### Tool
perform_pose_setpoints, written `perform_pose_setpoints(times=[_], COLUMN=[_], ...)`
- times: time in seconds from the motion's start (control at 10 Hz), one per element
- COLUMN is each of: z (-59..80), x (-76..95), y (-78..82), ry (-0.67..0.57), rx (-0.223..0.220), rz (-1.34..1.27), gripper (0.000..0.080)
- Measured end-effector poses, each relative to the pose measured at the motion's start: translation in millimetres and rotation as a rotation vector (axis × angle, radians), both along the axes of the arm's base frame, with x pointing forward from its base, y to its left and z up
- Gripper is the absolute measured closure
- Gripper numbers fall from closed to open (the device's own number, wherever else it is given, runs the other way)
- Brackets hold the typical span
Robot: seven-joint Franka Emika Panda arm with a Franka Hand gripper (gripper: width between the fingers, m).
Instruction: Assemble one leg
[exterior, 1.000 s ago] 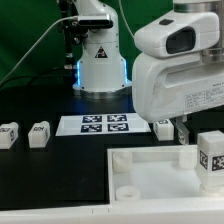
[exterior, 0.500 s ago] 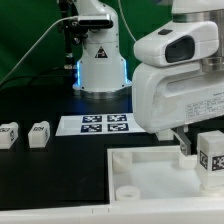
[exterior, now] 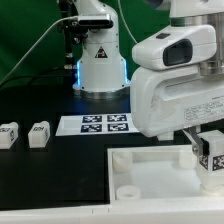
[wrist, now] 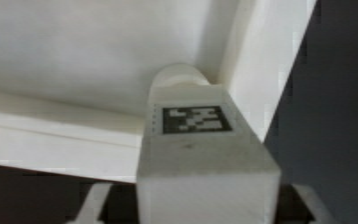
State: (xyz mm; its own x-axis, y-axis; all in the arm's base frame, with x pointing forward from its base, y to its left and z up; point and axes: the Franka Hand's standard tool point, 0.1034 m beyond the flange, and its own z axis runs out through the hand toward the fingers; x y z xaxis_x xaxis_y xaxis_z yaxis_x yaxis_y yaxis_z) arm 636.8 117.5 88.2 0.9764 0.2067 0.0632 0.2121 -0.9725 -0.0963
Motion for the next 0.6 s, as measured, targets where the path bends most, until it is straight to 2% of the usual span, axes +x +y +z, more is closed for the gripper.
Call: perform_pose_setpoints(times=[0.1, 0.3, 0.6], z=[0.0, -1.4, -3.4], x=[0.0, 1.5, 5.3], y=[-0.1, -2.6, -11.6], ry=[0.002, 0.02, 0.06], rx=[0.002, 0.013, 0.074], rz=[-0.019, -0.248, -0.659], gripper=[0.0505, 0.0505, 0.0505])
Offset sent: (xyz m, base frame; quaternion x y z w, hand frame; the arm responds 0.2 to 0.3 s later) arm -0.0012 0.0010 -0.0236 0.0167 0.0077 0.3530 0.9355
